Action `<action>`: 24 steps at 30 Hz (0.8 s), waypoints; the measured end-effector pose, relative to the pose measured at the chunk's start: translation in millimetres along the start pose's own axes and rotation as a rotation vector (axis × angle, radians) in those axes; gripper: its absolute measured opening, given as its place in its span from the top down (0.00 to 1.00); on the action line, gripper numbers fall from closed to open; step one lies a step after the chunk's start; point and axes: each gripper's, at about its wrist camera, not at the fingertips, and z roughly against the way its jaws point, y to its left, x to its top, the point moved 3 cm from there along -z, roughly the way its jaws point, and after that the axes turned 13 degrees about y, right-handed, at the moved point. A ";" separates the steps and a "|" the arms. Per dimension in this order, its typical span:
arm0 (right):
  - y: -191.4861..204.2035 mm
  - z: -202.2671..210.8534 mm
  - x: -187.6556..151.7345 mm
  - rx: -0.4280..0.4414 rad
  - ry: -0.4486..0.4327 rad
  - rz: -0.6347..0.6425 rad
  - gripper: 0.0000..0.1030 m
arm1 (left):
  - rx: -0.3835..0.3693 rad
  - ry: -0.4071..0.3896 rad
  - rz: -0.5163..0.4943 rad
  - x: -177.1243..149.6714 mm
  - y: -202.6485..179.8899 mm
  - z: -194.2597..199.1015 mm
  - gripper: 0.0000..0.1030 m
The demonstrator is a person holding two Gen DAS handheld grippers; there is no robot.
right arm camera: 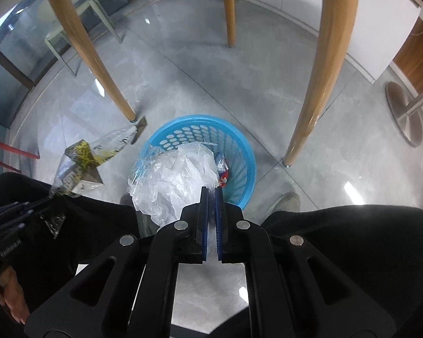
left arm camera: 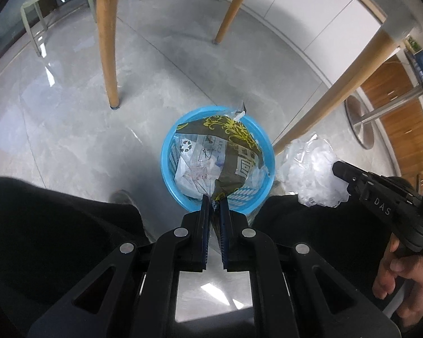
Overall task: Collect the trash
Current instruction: 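Carry the snack bag and clear plastic bag down over the blue wastebasket, then open both grippers to drop the bags into the wastebasket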
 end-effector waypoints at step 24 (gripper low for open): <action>-19.4 -106.0 50.3 0.027 0.206 -0.119 0.96 | -0.009 0.200 0.066 68.4 12.8 -92.4 0.94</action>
